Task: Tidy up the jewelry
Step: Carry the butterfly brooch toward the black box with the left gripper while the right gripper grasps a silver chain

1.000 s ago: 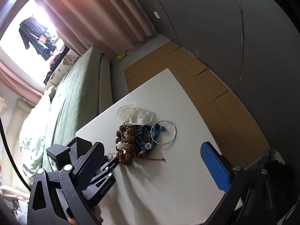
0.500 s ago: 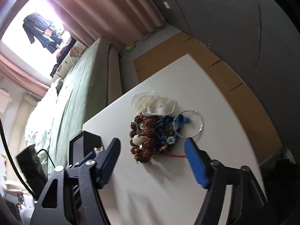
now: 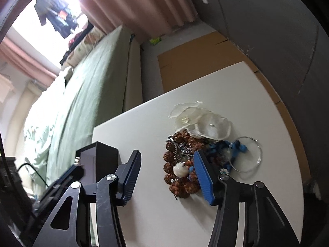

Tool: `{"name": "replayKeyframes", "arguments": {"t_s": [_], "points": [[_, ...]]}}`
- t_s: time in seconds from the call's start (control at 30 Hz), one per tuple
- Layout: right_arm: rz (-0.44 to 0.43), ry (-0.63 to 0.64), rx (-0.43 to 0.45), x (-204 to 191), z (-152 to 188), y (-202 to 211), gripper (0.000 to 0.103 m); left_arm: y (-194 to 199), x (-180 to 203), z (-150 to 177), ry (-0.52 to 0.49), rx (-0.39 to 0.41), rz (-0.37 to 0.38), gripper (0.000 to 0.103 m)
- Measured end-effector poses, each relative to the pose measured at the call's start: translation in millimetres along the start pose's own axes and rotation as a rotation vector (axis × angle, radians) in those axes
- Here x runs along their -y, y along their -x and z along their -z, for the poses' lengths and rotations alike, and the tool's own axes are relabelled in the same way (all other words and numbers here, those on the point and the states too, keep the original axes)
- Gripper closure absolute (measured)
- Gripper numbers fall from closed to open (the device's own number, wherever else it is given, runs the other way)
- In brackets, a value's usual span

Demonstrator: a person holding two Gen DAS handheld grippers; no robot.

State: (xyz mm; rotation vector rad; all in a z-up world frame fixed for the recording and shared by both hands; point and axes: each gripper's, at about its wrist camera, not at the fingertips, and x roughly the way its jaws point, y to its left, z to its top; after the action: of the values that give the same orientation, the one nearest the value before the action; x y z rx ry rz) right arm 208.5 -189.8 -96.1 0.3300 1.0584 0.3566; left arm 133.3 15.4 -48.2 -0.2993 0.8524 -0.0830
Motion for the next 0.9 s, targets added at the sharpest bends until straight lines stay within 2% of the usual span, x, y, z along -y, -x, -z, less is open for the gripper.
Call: {"name": "replayKeyframes", "arguments": {"t_s": [0.03, 0.1, 0.23, 0.3, 0.43, 0.57, 0.77, 0.9], "points": [[0.011, 0.012, -0.015, -3.4, -2.3, -5.6, 0.053, 2.6, -4.9, -1.5, 0.01, 0.003, -0.004, 0.067], [0.035, 0.039, -0.041, -9.4, -6.1, -16.9, 0.066, 5.3, -10.9, -4.0, 0.026, 0.007, -0.014, 0.067], [0.073, 0.078, -0.055, -16.5, -7.5, -32.3, 0.067, 11.0, -25.3, -5.9, 0.052, 0.015, -0.022, 0.067], [0.112, 0.098, -0.076, -16.4, -6.6, -40.2, 0.074, 12.2, -29.0, -6.1, 0.056, 0.018, -0.03, 0.067], [0.145, 0.092, -0.097, -11.6, -6.1, -49.6, 0.075, 13.0, -36.8, -7.6, 0.074, 0.017, -0.034, 0.067], [0.248, 0.133, -0.107, -15.3, -2.9, -53.7, 0.083, 14.4, -42.0, -8.2, 0.088, 0.017, -0.029, 0.067], [0.341, 0.166, -0.12, -17.4, -2.8, -58.7, 0.082, 16.2, -43.9, -7.2, 0.088, 0.018, -0.036, 0.067], [0.357, 0.189, -0.101, -12.8, -4.1, -62.1, 0.082, 16.5, -42.4, -4.8, 0.077, 0.013, -0.045, 0.067]]}}
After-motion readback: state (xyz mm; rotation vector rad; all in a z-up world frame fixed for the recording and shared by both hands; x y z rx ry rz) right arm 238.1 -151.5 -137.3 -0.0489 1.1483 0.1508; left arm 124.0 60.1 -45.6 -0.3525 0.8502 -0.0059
